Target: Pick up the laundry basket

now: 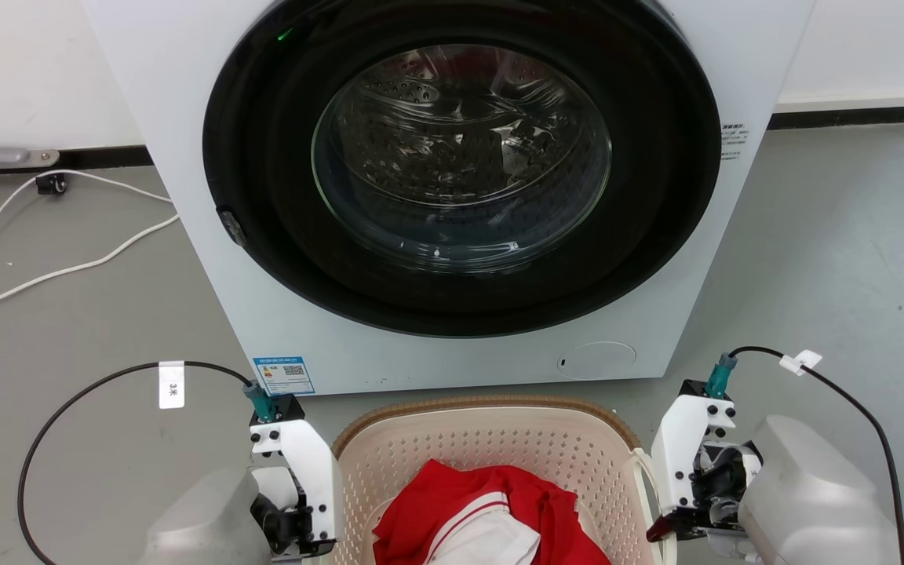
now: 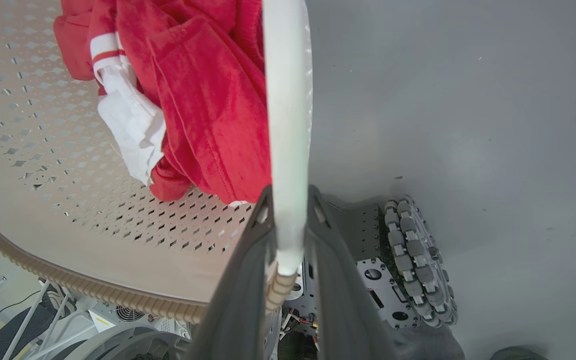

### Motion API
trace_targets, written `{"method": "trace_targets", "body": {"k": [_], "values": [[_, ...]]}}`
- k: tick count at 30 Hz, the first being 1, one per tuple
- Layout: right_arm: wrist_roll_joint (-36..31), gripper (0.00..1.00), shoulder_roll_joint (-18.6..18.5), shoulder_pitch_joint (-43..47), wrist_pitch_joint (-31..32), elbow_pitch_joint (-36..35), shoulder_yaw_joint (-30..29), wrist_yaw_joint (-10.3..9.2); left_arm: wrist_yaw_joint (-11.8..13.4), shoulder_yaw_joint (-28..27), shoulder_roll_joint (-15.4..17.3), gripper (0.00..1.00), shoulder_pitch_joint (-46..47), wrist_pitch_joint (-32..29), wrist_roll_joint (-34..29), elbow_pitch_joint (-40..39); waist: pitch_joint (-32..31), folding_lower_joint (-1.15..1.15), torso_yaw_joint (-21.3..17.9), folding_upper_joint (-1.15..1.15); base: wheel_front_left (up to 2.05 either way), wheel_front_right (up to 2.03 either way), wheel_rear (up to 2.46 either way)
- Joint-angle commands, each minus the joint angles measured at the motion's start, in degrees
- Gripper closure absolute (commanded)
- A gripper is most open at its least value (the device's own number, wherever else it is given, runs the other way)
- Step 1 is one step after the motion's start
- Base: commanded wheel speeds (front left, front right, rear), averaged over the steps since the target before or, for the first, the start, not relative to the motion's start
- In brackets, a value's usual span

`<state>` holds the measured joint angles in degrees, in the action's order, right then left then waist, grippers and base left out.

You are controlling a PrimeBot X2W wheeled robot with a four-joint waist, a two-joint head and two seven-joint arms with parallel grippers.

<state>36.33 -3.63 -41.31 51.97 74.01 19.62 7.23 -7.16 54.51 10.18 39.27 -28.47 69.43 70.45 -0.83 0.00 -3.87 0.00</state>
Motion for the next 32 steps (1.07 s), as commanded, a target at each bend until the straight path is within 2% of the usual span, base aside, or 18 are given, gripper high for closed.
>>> {"method": "trace_targets", "body": {"k": [1,32], "values": [[0.3,1.0,1.4,0.2,-0.1,-0.4,-0.3,0.47,-0.6,0.1,-1.5,1.0,0.6,0.2,0.6,-0.6,0.0,0.0,0.0,0.0,0.0,0.0,0.0],[-0.3,1.0,1.4,0.4,0.6,-0.4,-1.5,0.47,-0.6,1.5,-1.2,1.0,1.4,1.3,1.7,0.1,0.0,0.0,0.0,0.0,0.0,0.0,0.0]]}}
